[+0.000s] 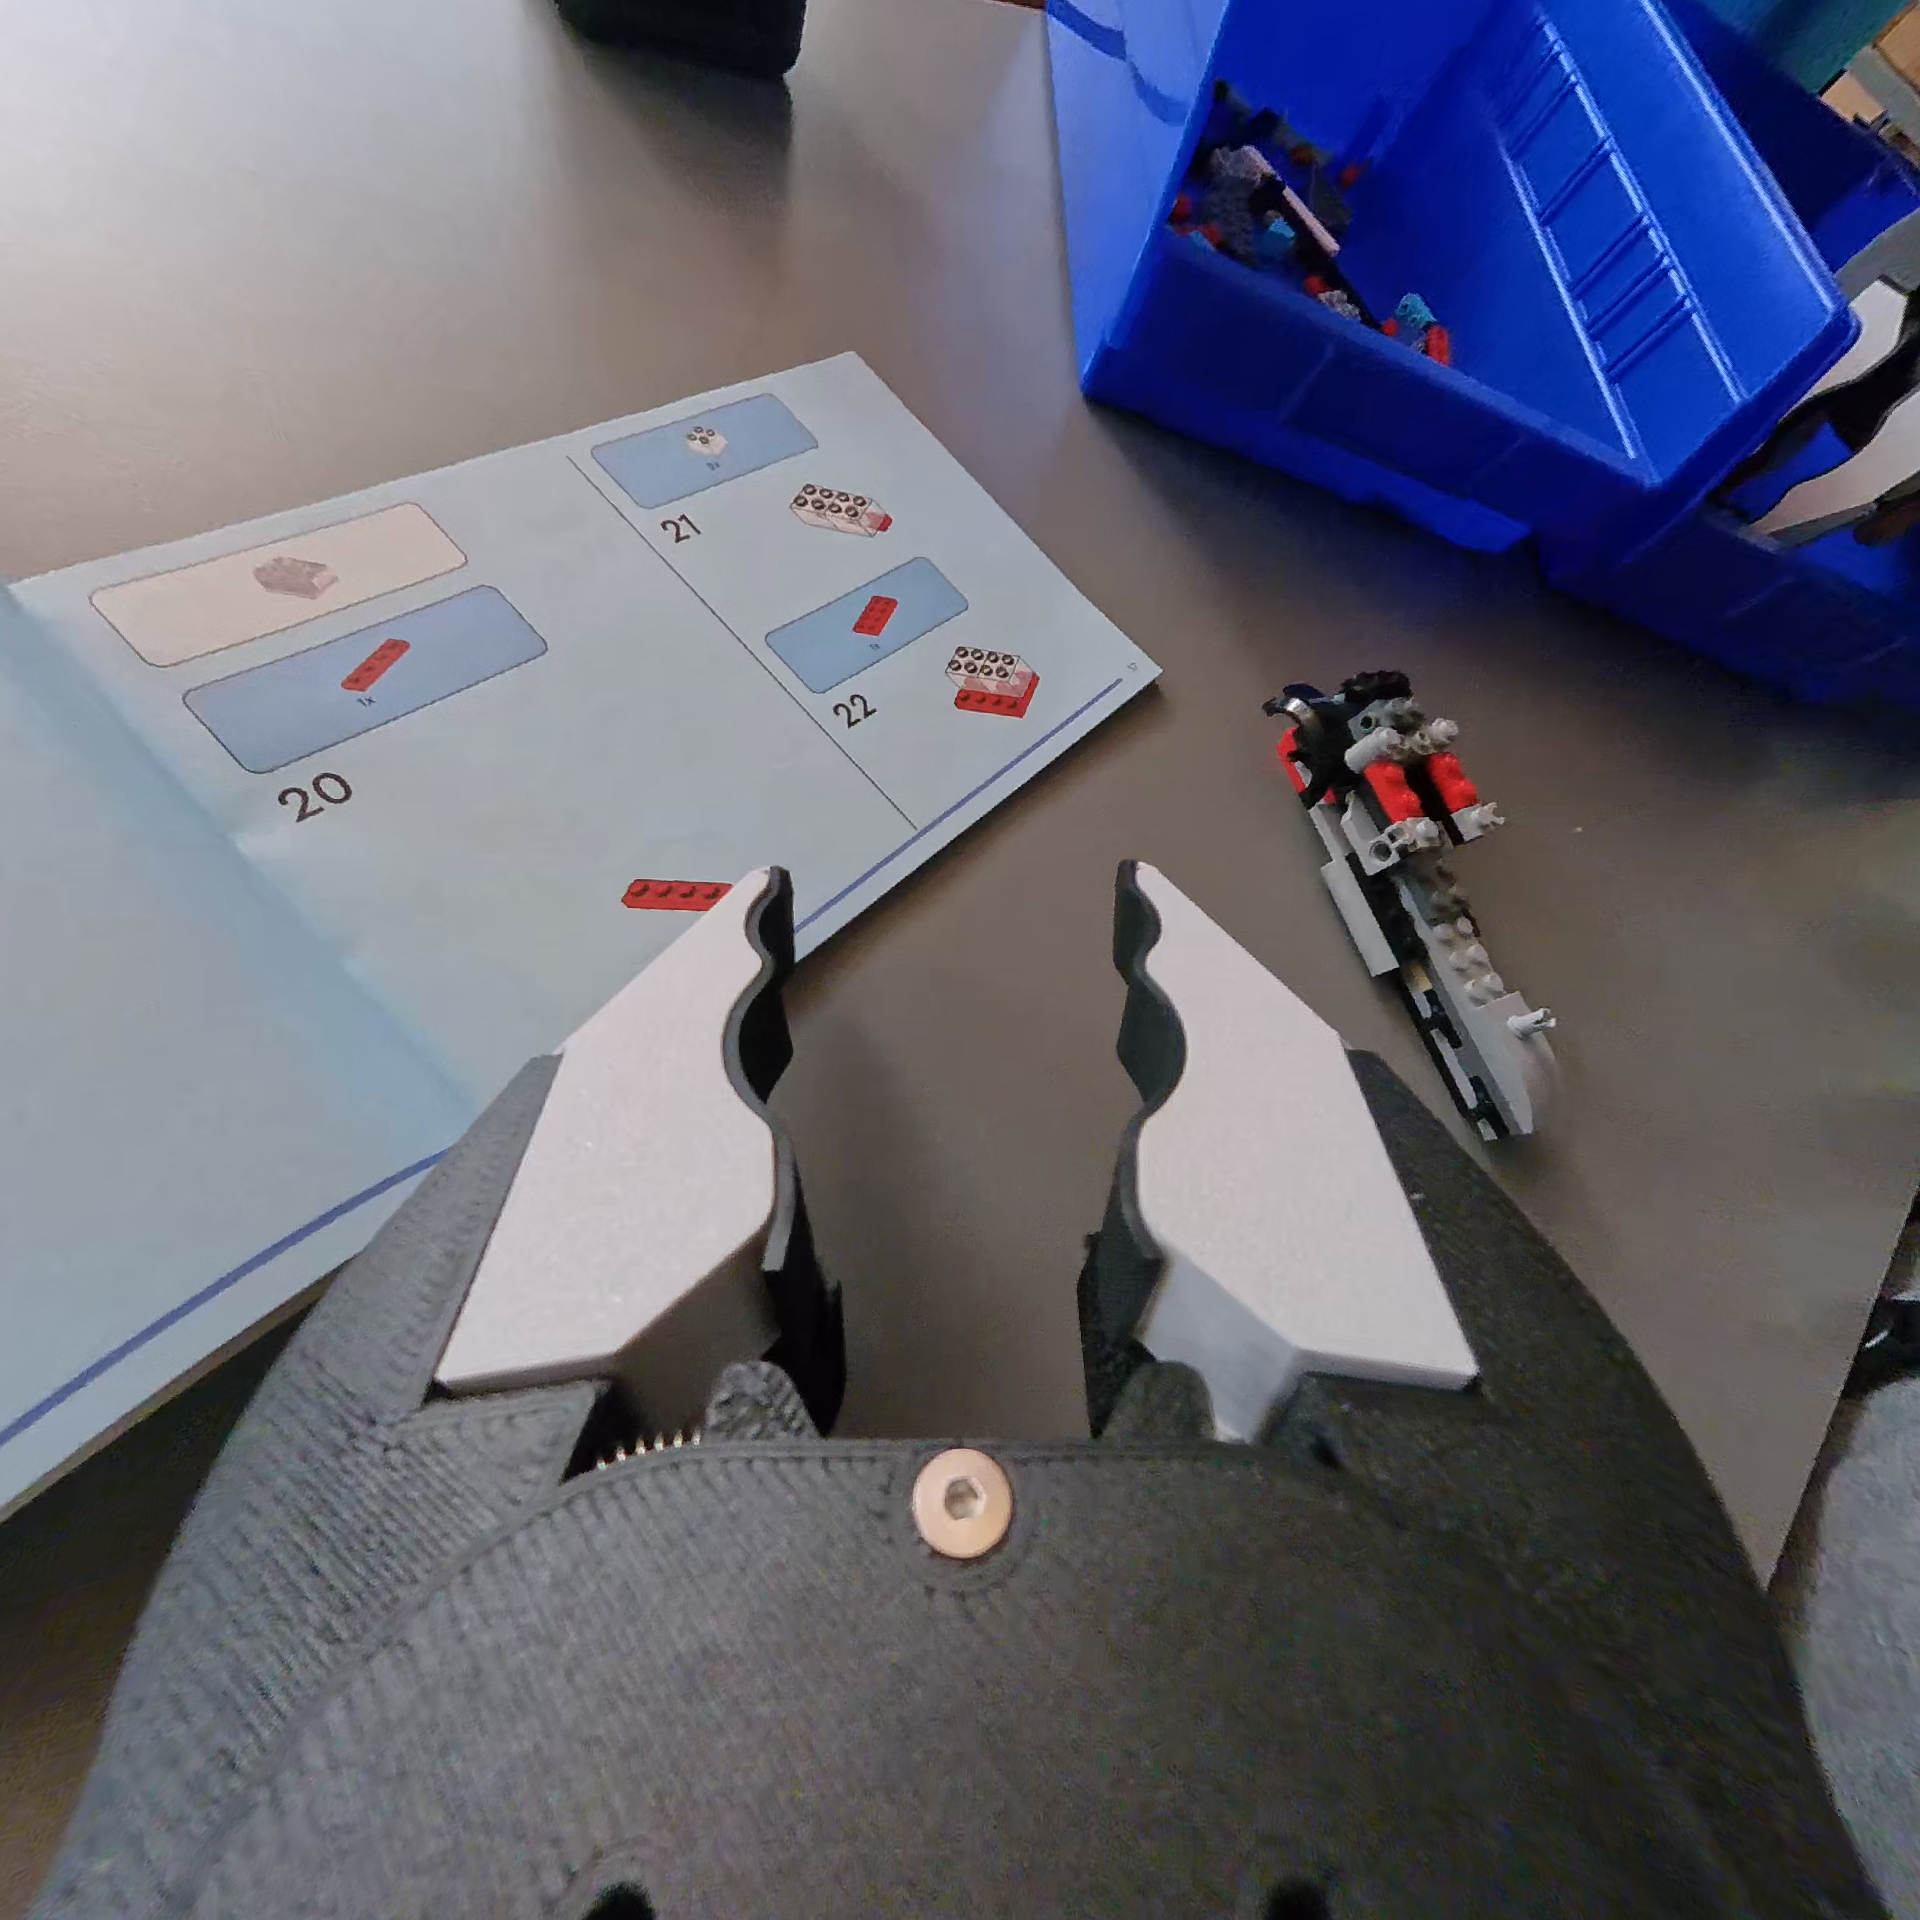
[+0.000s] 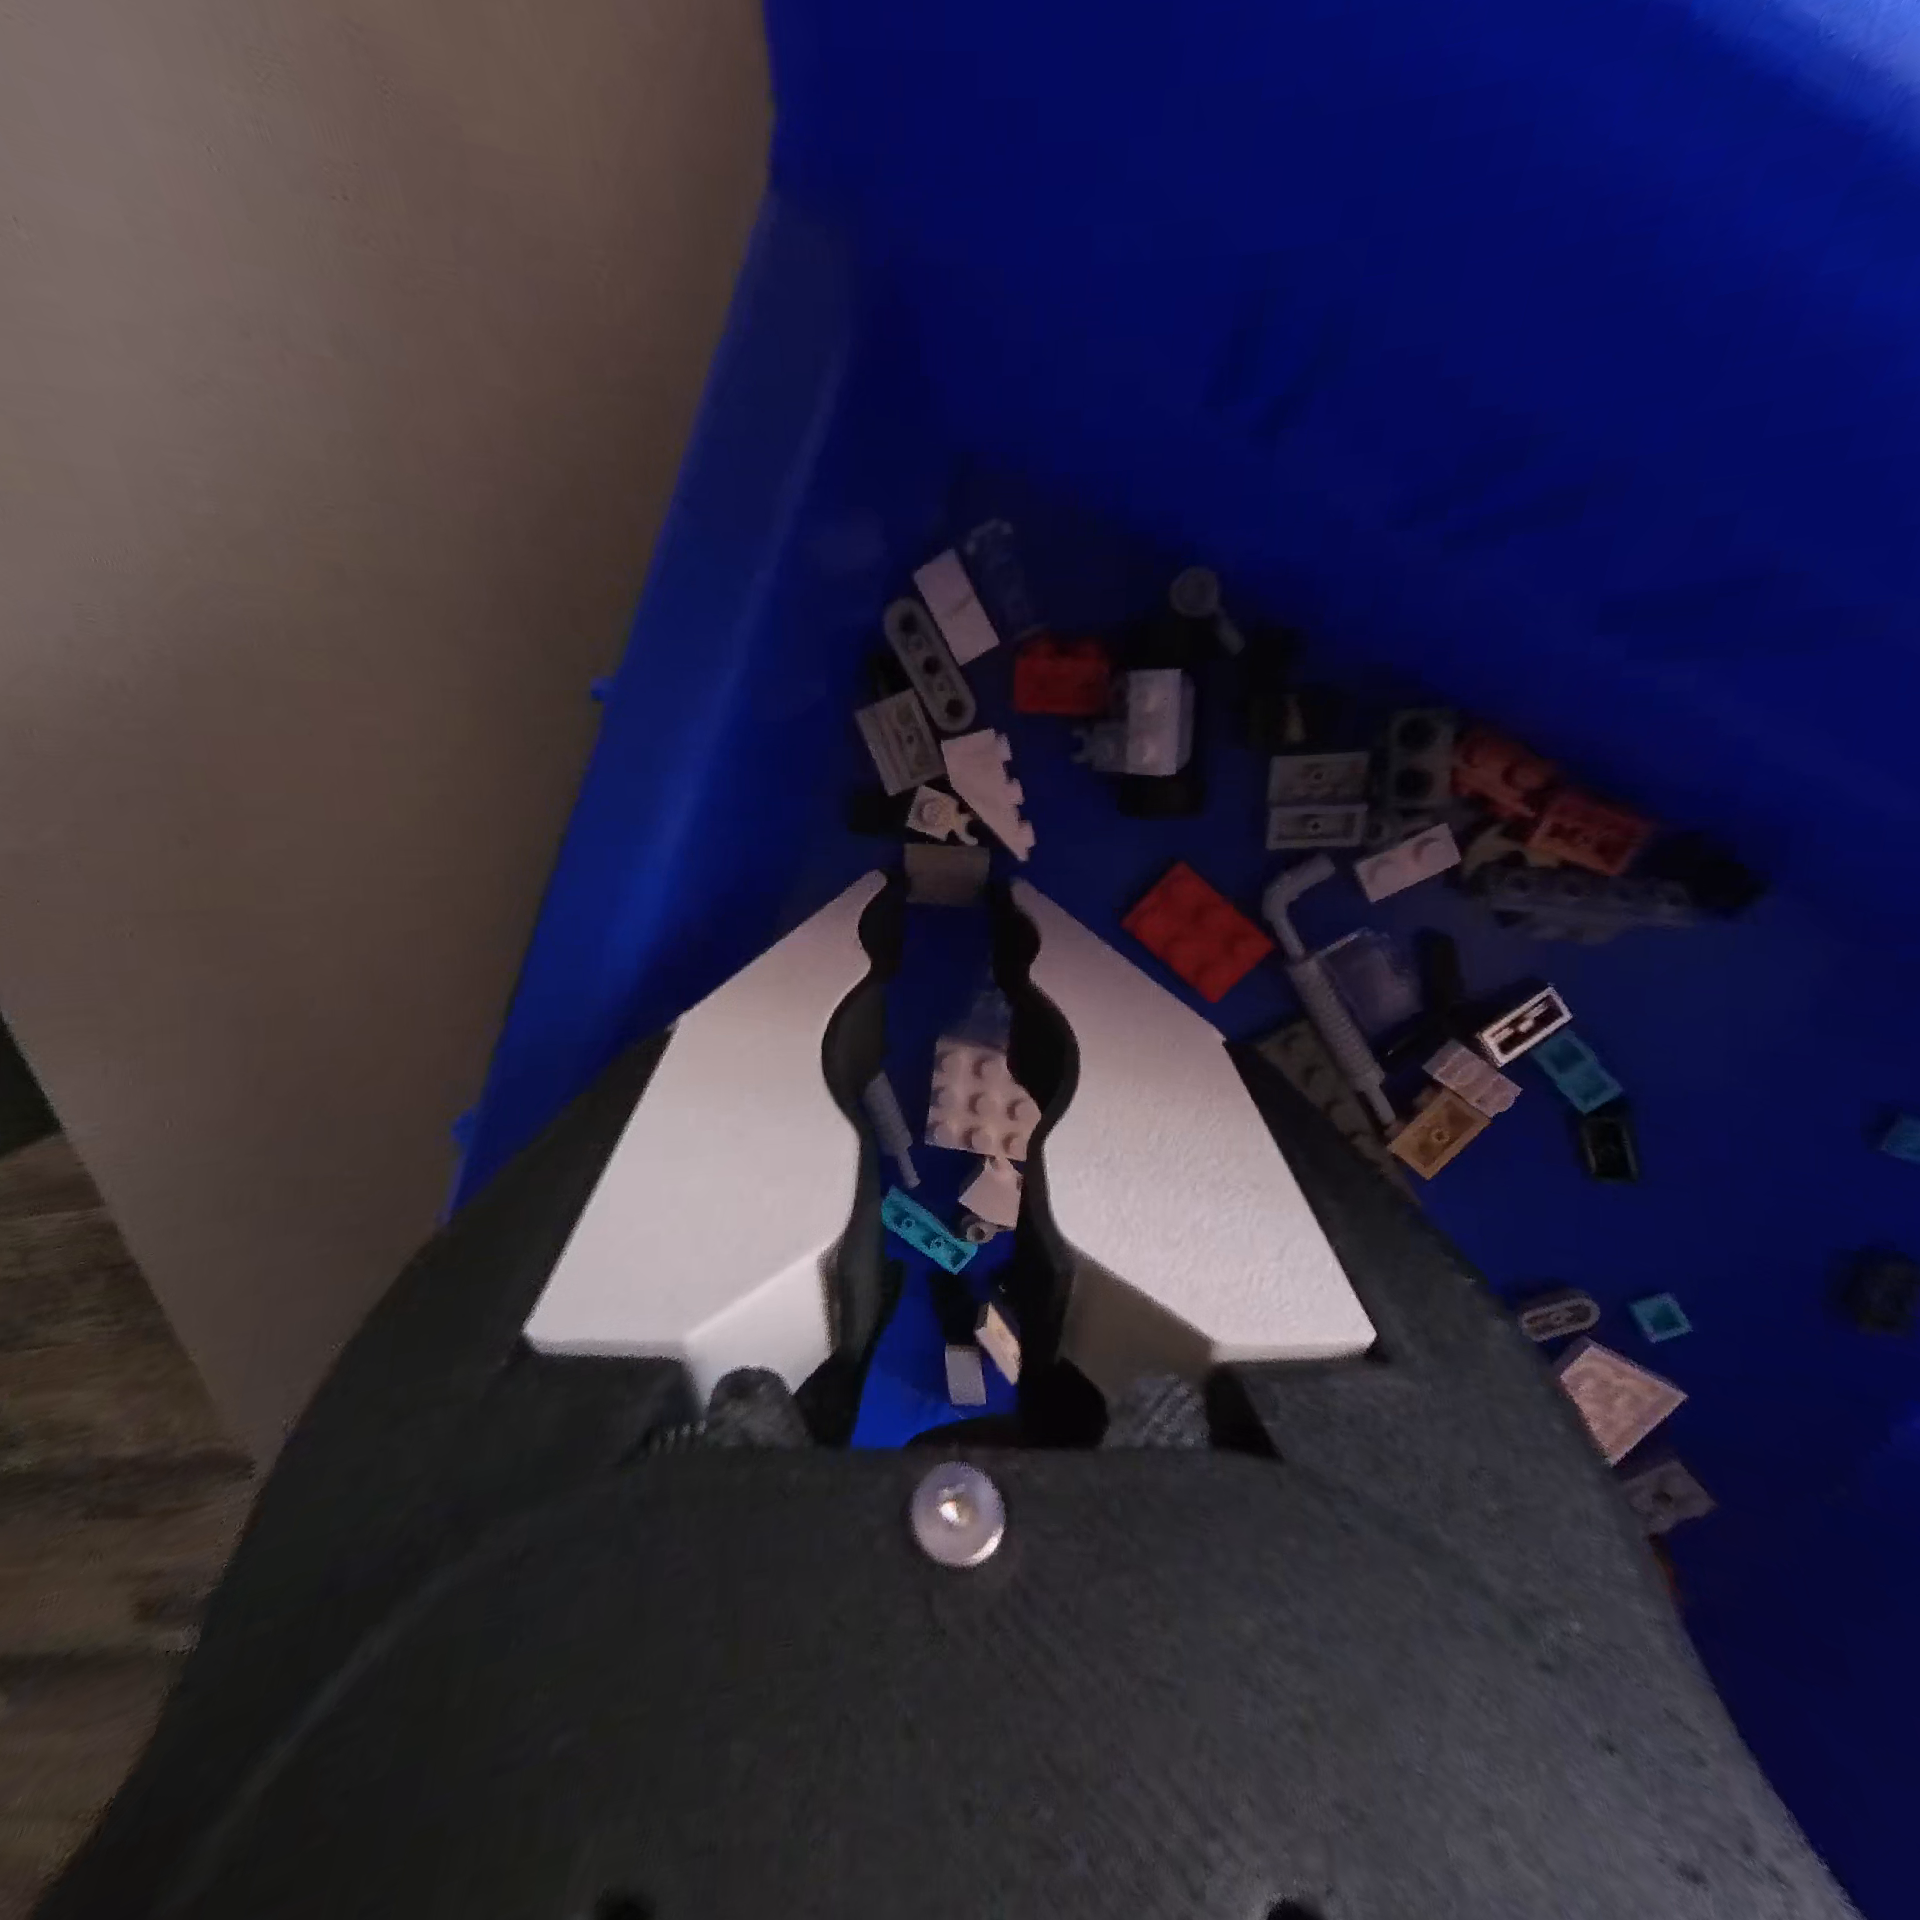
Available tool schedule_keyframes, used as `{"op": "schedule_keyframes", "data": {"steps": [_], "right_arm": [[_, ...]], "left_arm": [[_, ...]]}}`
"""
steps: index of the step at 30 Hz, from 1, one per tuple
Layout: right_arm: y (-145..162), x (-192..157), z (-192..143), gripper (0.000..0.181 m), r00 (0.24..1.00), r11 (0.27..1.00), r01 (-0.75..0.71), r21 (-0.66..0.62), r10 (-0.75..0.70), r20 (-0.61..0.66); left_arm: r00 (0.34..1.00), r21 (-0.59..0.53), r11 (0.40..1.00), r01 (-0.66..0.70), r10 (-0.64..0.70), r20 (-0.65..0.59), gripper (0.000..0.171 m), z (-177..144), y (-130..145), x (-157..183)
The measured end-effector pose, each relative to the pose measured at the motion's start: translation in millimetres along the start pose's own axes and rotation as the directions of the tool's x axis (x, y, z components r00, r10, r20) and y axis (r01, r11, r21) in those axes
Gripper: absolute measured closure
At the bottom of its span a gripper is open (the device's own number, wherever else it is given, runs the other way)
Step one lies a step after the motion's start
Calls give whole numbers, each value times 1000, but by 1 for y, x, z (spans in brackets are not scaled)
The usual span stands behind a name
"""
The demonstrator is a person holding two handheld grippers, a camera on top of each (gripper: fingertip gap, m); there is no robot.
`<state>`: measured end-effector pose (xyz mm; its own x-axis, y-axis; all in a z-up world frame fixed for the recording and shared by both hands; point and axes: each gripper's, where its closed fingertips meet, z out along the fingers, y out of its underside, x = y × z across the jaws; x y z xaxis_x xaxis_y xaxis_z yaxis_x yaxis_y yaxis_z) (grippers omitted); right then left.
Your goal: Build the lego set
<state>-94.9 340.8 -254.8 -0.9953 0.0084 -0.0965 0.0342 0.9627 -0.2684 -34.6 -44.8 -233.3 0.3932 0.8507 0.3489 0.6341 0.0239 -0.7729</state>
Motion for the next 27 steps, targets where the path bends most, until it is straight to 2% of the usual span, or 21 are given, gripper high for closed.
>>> {"op": "schedule_keyframes", "data": {"steps": [4, 8, 12, 15, 18, 21, 23, 25, 27], "right_arm": [[-1, 3, -6, 164, 999, 999, -32, 42, 32, -14], [-17, 7, -52, 164, 987, 967, -125, 223, 144, -71], [-44, -19, -84, 164, 967, 884, -204, 421, 250, -56], [-75, -54, -88, 164, 954, 802, -260, 538, 300, 15], [-114, -85, -67, 165, 950, 751, -284, 596, 303, 70], [-146, -100, -20, 165, 945, 744, -308, 593, 310, 103], [-153, -103, 14, 165, 940, 760, -325, 563, 326, 102], [-149, -101, 42, 164, 935, 787, -333, 520, 347, 73], [-144, -102, 50, 157, 933, 795, -343, 501, 352, 80]], "left_arm": [[1000, 2, 1000, -9, 9, 8, 109, 0, 0, 0], [1000, 21, 1000, -16, 15, 8, 109, -2, -1, 1], [1000, 22, 1000, -16, 16, -1, 109, -2, -2, 2], [1000, 21, 1000, -21, 22, -5, 109, -2, -2, 3], [1000, 26, 999, -22, 23, -7, 109, -3, -2, 3], [1000, 31, 999, -22, 22, -2, 109, -3, -3, 3], [1000, 36, 999, -18, 18, 6, 109, -4, -3, 2], [1000, 42, 999, -10, 9, 13, 109, -5, -3, 1], [1000, 47, 999, 7, -7, 8, 109, -6, -3, 0]]}}
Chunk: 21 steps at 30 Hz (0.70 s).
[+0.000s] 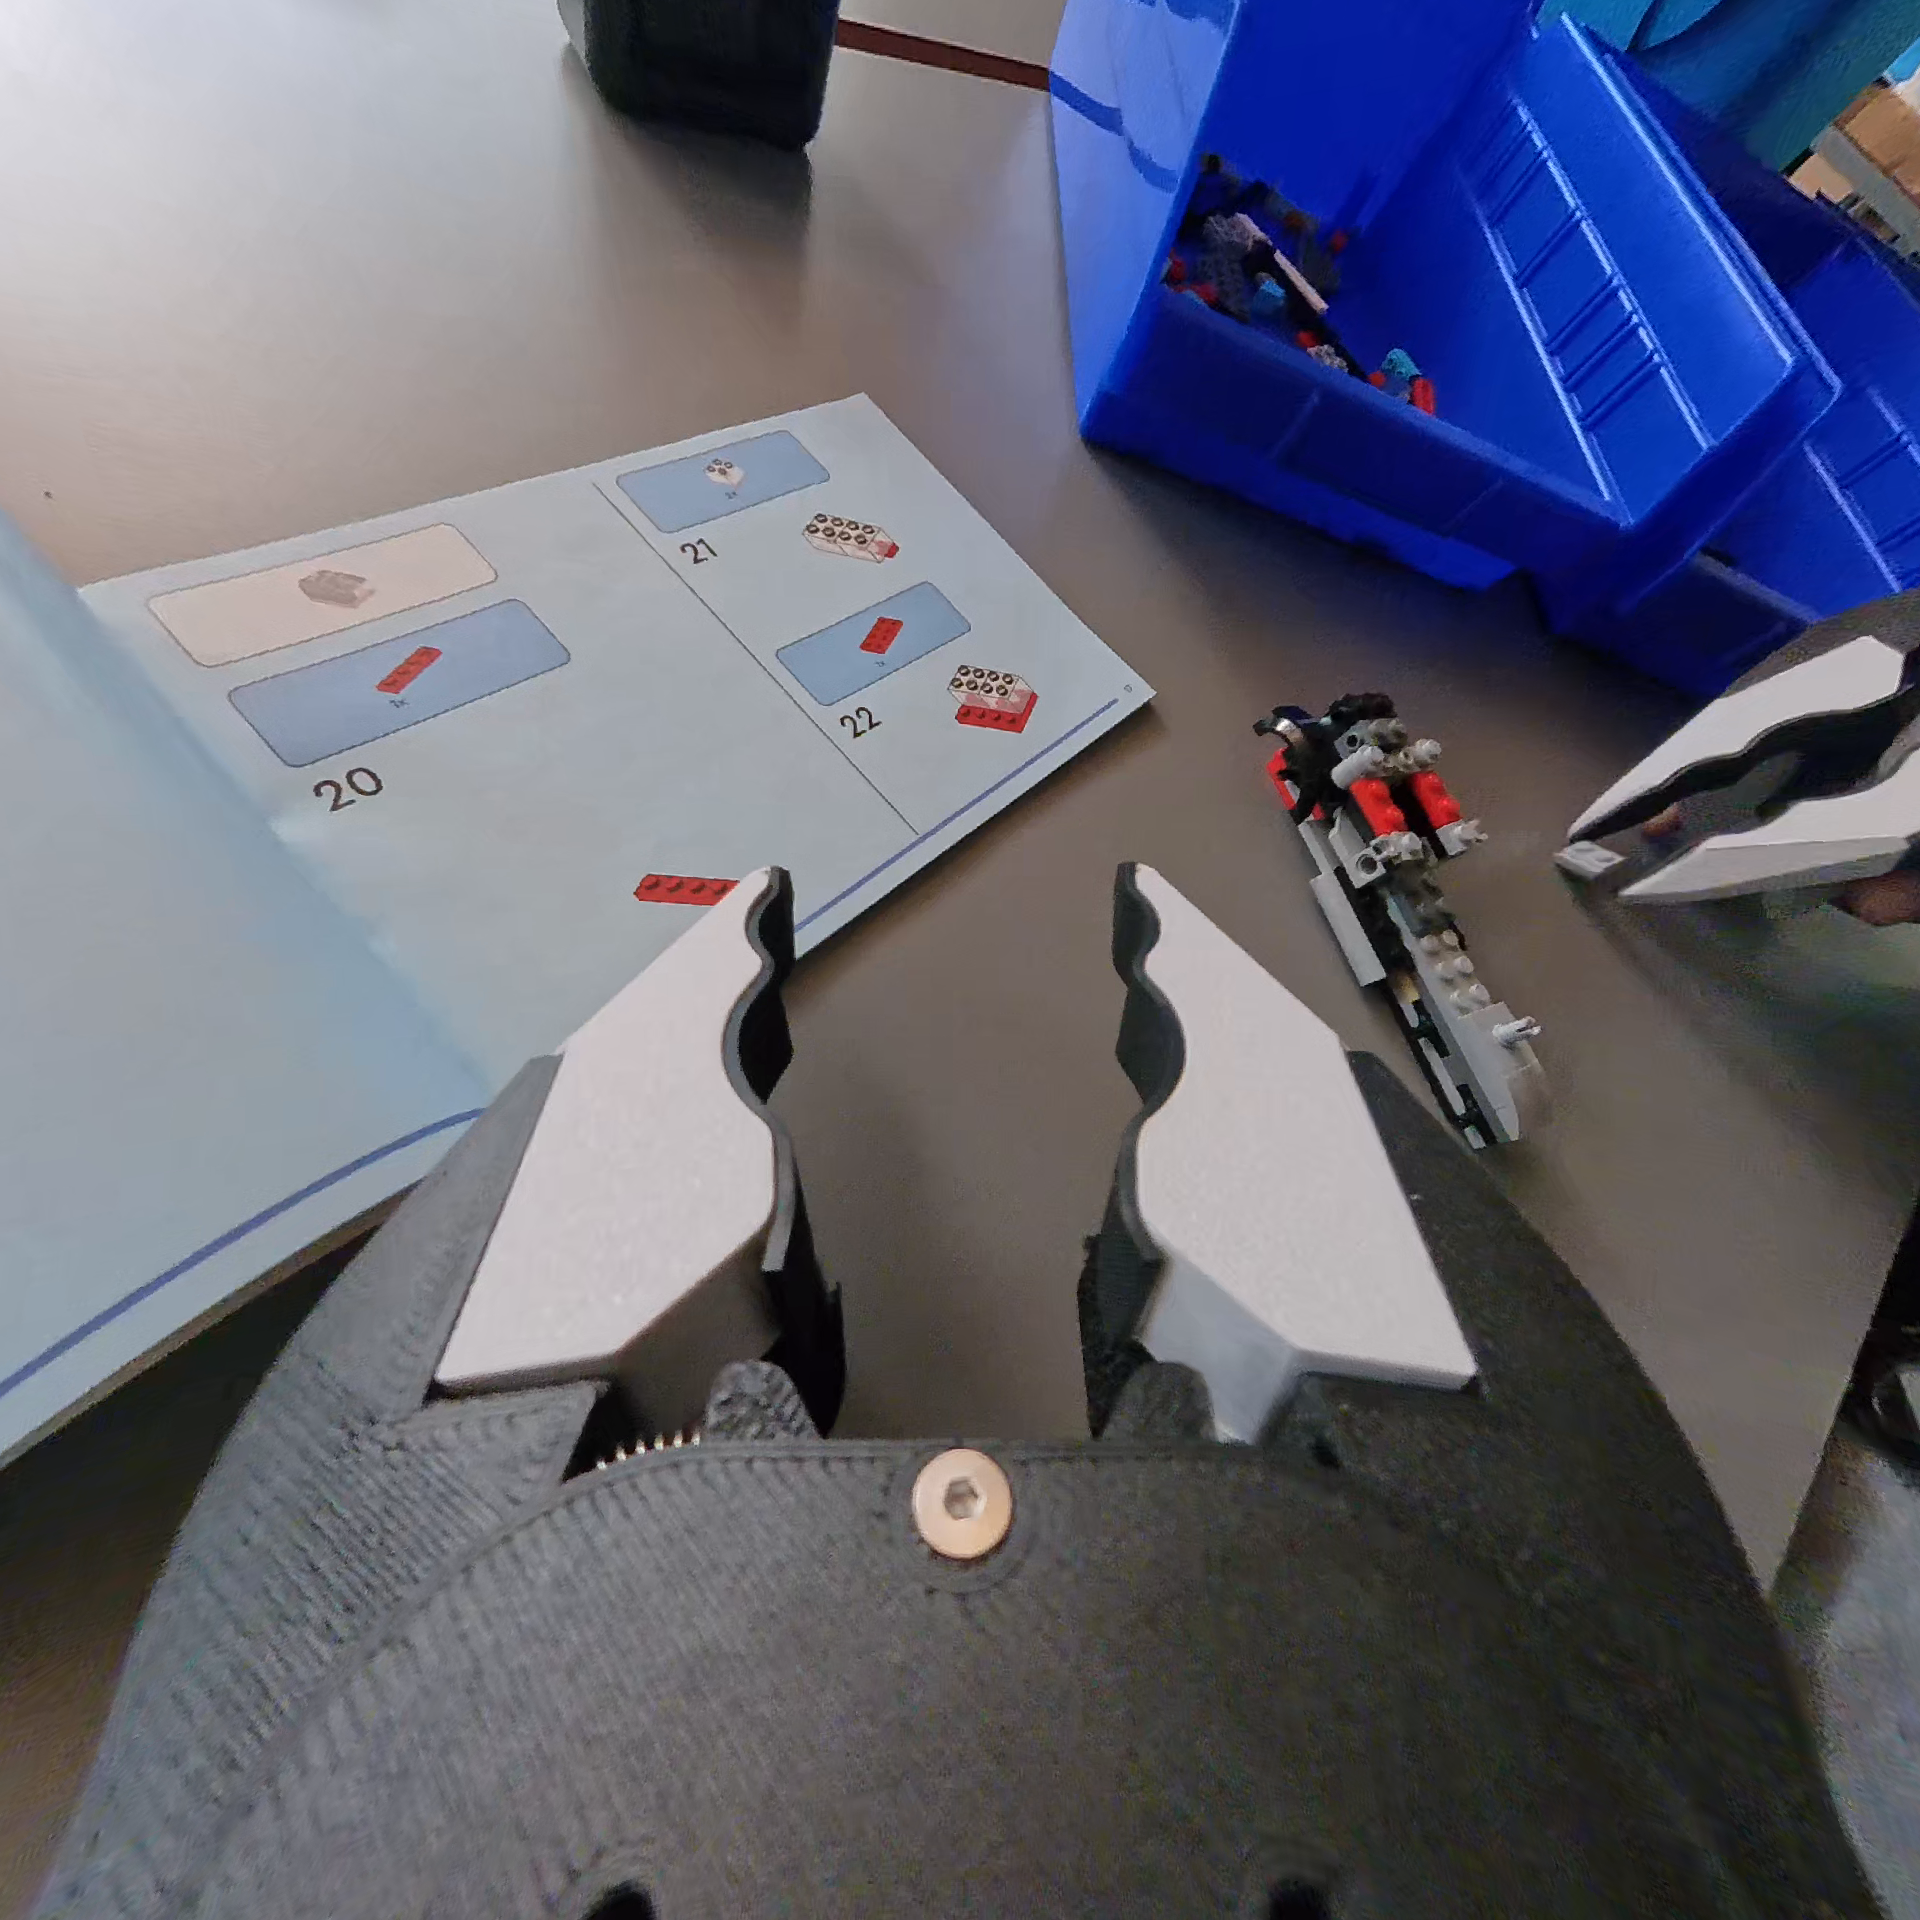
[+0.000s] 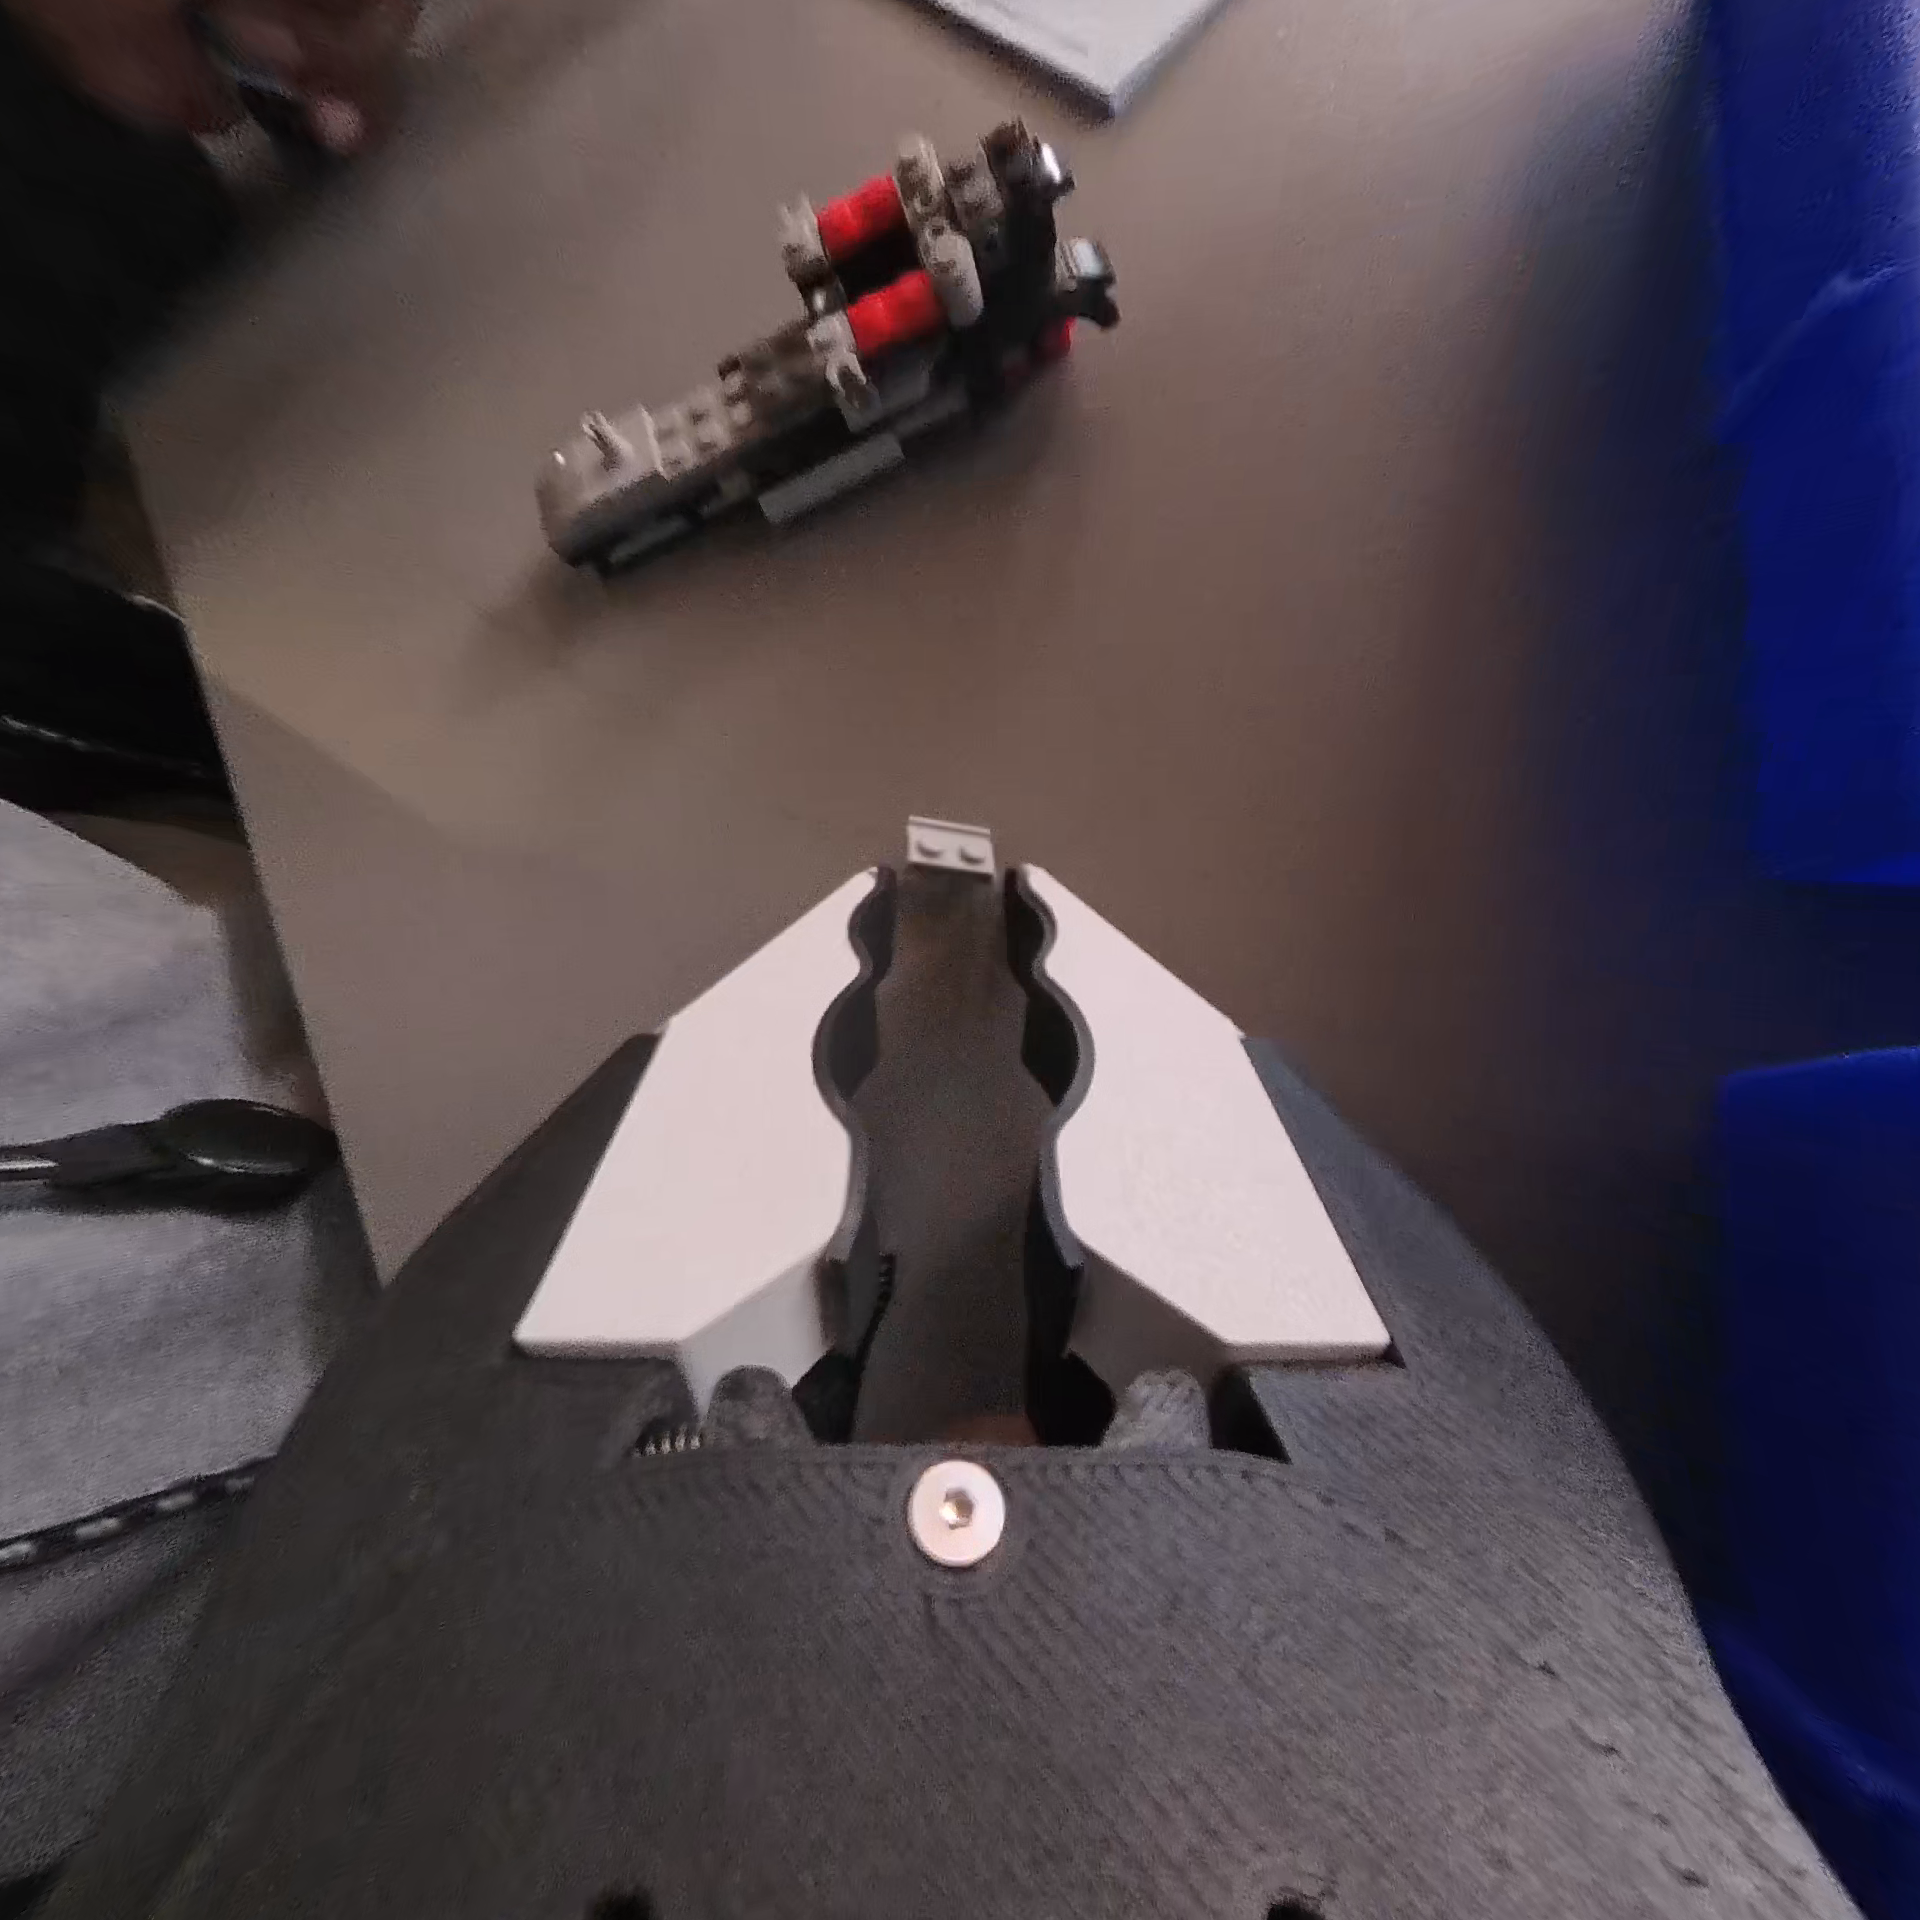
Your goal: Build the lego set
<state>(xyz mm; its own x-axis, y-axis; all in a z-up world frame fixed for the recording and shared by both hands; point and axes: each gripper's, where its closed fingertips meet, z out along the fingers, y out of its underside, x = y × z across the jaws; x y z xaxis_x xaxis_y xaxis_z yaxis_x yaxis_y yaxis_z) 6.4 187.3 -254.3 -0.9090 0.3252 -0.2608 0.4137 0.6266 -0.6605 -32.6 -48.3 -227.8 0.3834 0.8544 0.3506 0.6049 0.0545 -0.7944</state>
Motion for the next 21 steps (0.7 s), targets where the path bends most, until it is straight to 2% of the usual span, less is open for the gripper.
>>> {"op": "schedule_keyframes", "data": {"steps": [3, 6, 8, 10, 12, 14, 17, 21], "right_arm": [[-11, -1, -26, 146, 999, 1000, -5, 29, 4, 39], [-36, 10, -87, 149, 997, 995, 33, 97, -39, 61], [-45, 38, -128, 157, 991, 987, 131, 93, -130, -14], [-37, 65, -151, 162, 957, 957, 290, 10, -290, -30], [-18, 83, -154, 162, 916, 910, 401, -103, -397, 59], [-1, 97, -146, 163, 887, 868, 459, -190, -434, 159], [13, 105, -129, 164, 841, 815, 526, -243, -456, 291], [32, 109, -107, 169, 803, 766, 573, -291, -454, 386]], "left_arm": [[1000, 10, 1000, 21, -21, -17, 109, -1, -1, 0], [1000, 10, 1000, 22, -22, -20, 109, -1, -1, 0], [1000, 2, 1000, 19, -19, -21, 109, 0, 0, 0], [1000, -5, 1000, 16, -17, -23, 109, 1, 0, 0], [1000, -14, 1000, 16, -16, -24, 109, 2, 0, 0], [1000, -26, 1000, 15, -15, -23, 109, 3, 2, 0], [1000, -33, 999, 14, -14, -6, 109, 4, 3, -2], [1000, -36, 999, 22, -22, 15, 109, 4, 3, -4]]}}
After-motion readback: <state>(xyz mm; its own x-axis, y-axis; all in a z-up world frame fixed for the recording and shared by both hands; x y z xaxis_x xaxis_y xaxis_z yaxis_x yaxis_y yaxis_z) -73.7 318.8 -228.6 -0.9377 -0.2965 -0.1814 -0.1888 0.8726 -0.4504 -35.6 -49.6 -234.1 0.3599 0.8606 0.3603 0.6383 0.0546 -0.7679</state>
